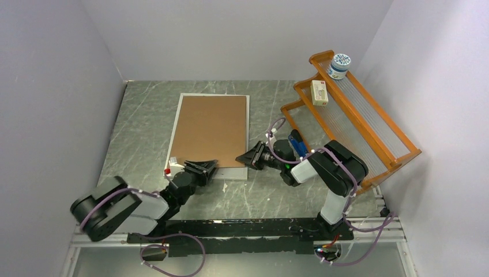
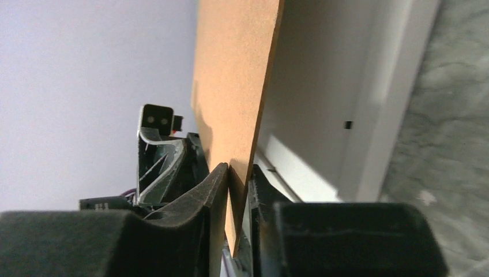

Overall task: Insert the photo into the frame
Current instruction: Pick up the photo frame item from the photo frame.

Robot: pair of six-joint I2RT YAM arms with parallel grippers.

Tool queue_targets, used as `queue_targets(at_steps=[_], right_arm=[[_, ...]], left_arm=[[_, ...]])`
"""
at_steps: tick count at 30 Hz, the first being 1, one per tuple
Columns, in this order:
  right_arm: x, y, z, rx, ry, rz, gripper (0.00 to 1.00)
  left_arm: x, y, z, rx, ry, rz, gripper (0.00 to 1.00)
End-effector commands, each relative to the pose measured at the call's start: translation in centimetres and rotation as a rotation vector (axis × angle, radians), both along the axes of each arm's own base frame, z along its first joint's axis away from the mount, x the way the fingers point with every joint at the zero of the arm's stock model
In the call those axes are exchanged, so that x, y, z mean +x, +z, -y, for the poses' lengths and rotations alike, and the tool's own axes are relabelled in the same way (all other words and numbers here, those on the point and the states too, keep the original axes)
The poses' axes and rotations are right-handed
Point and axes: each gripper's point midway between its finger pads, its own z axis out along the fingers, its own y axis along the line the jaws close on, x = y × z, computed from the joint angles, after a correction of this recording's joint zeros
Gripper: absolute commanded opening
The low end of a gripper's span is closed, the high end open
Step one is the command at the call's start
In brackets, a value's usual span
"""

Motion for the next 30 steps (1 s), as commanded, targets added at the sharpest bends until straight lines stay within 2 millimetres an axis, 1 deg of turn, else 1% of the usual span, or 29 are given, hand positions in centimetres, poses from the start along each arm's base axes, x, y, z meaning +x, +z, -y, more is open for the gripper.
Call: queue_targets(at_steps=[1,3,4,5,7,8,10,14,17,19,22,24,25,27,30], right_arm=[[0.2,3.4,-0.7,0.139,0.009,0.086,0.17],[0.3,3.9,-0.7,0.171,0.002,0.086,0.08],[0.3,4.1,-0.7,0.182,0.001,0.090,0.04],[0.4,4.3,-0.7,0.189,0.001,0.092,0.00],[0.6,4.6,-0.6,0.194,-0.002,0.095,0.00],[0.6,4.8,-0.5,0.194,-0.002,0.099,0.00],[0.7,5.3,-0.4,0.199,0.000,0.107,0.00],[0.7,6.5,-0.1,0.226,0.002,0.118,0.00],[0.7,7.5,0.1,0.246,0.001,0.131,0.00],[0.8,8.1,0.1,0.252,0.002,0.137,0.00],[0.8,9.0,0.1,0.273,0.003,0.143,0.00],[0.9,9.4,0.2,0.279,0.001,0.145,0.00],[0.8,9.3,0.2,0.278,0.001,0.143,0.00],[0.9,9.5,0.4,0.281,-0.007,0.147,0.00],[1.1,9.8,0.8,0.299,-0.017,0.152,0.00]], left_arm=[[-1.1,0.3,-0.3,0.044,-0.041,0.014,0.47],[-1.9,-0.2,-0.4,0.076,-0.070,-0.016,0.59],[-2.6,-1.2,-0.8,0.103,-0.081,-0.058,0.63],[-2.7,-0.7,-0.6,0.108,-0.093,-0.074,0.66],[-4.0,-1.7,-1.4,0.174,-0.111,-0.163,0.73],[-4.6,-1.7,-1.9,0.208,-0.116,-0.189,0.76],[-6.2,-2.0,-3.7,0.313,-0.116,-0.271,0.80],[-7.5,1.1,-6.5,0.462,-0.122,-0.252,0.90],[-7.4,4.3,-7.1,0.567,-0.158,-0.170,0.93],[-6.8,6.3,-7.0,0.657,-0.197,-0.118,0.94],[-5.2,8.2,-6.9,0.817,-0.256,-0.121,0.94],[-3.3,8.5,-6.6,0.879,-0.326,-0.163,0.94],[-2.0,8.8,-6.7,0.871,-0.361,-0.167,0.94],[0.7,8.9,-7.1,0.789,-0.423,-0.163,0.94],[4.3,8.7,-9.3,0.711,-0.441,-0.156,0.90]])
